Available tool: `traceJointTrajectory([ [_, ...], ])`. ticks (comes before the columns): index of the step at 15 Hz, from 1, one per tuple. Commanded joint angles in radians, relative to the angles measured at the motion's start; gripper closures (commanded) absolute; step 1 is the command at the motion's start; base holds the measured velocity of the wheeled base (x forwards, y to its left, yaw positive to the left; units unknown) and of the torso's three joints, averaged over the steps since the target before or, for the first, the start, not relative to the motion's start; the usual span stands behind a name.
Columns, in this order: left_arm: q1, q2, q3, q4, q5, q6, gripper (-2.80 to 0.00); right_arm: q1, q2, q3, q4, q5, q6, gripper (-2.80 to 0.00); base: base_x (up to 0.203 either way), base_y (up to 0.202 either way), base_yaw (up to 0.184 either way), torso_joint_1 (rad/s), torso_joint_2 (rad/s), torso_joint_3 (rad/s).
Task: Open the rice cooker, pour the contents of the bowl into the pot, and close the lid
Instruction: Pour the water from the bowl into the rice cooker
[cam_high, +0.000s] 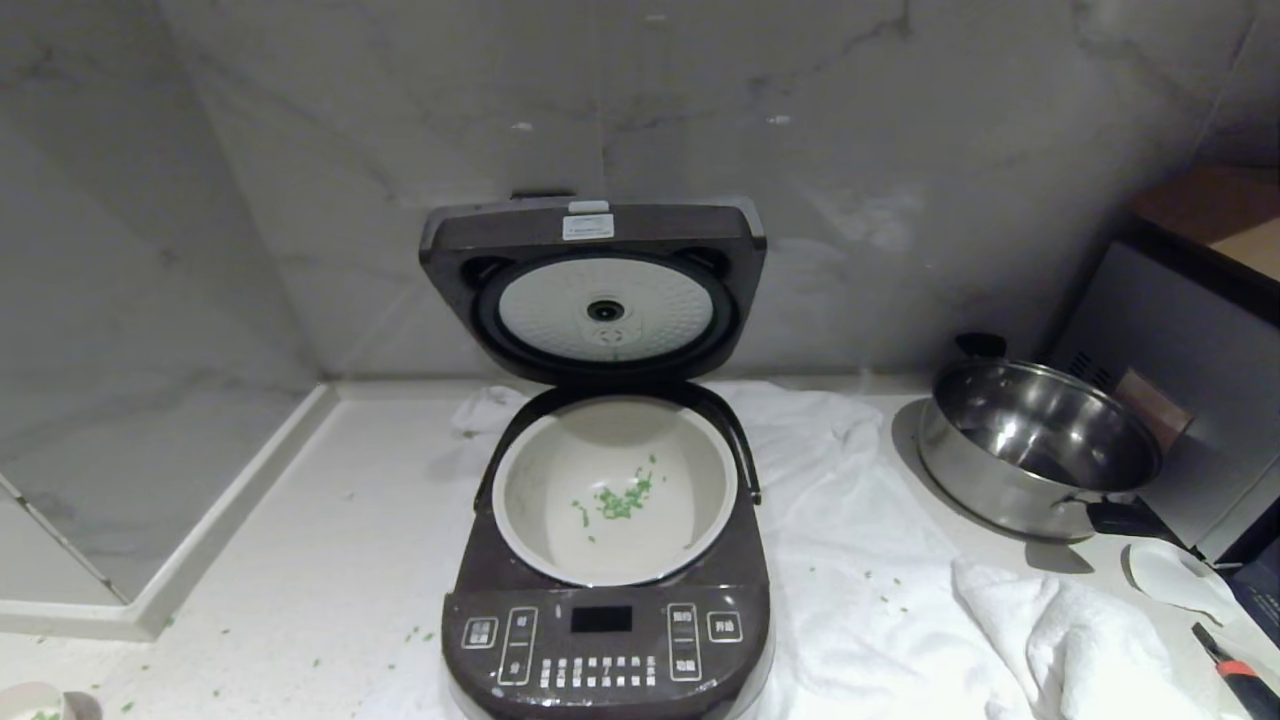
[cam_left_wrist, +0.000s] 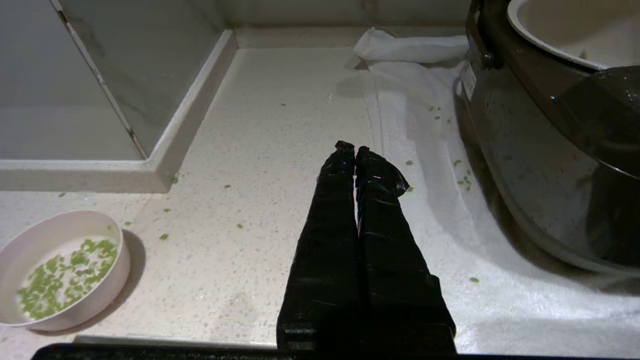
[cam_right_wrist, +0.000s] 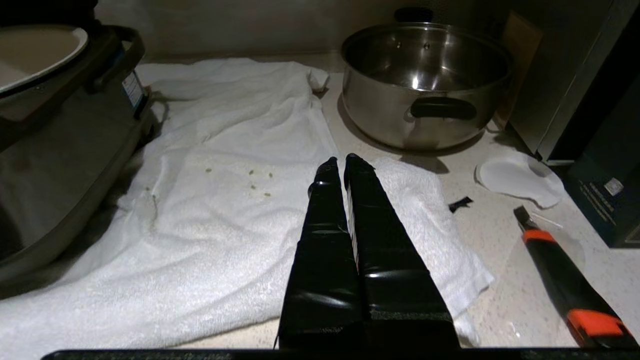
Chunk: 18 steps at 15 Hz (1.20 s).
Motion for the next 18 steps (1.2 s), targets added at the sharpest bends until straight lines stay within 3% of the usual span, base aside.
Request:
traceJointTrajectory([
  [1, 0.000, 0.000, 0.000, -0.001, 0.002, -0.013, 0.00, 0.000, 0.000, 0.000, 0.000, 0.000, 0.000, 0.00, 0.056, 0.000, 0.002, 0.007, 0.01, -0.007],
  [8, 0.004, 0.040, -0.020, 0.057, 0.008, -0.009, 0.00, 0.000, 0.000, 0.001, 0.000, 0.000, 0.000, 0.00, 0.000, 0.000, 0.000, 0.000, 0.00, 0.000],
  [10, 0.005, 0.092, -0.075, 0.071, 0.019, -0.004, 0.00, 0.000, 0.000, 0.000, 0.000, 0.000, 0.000, 0.00, 0.000, 0.000, 0.000, 0.000, 0.00, 0.000],
  [14, 0.002, 0.371, -0.340, 0.068, 0.073, -0.061, 0.00, 0.000, 0.000, 0.001, 0.000, 0.000, 0.000, 0.00, 0.000, 0.000, 0.000, 0.000, 0.00, 0.000],
  [18, 0.063, 0.770, -0.483, 0.070, 0.227, -0.070, 0.00, 0.000, 0.000, 0.001, 0.000, 0.000, 0.000, 0.00, 0.000, 0.000, 0.000, 0.000, 0.00, 0.000],
])
